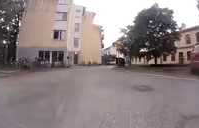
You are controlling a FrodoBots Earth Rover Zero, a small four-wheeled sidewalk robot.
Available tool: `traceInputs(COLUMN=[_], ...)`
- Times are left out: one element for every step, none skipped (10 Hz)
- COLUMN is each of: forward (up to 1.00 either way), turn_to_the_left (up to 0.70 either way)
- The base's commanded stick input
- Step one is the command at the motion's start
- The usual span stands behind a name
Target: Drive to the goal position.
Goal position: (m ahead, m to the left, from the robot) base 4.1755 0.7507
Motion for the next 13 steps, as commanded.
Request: traceInputs(forward=[0.60, 0.60, 0.60, 0.60, 0.60, 0.60, 0.60, 0.60, 0.60, 0.60, 0.60, 0.60, 0.60], turn_to_the_left=[0.00, 0.00, 0.00, 0.00, 0.00, 0.00, 0.00, -0.05, -0.15, -0.15, -0.15, -0.15, -0.15])
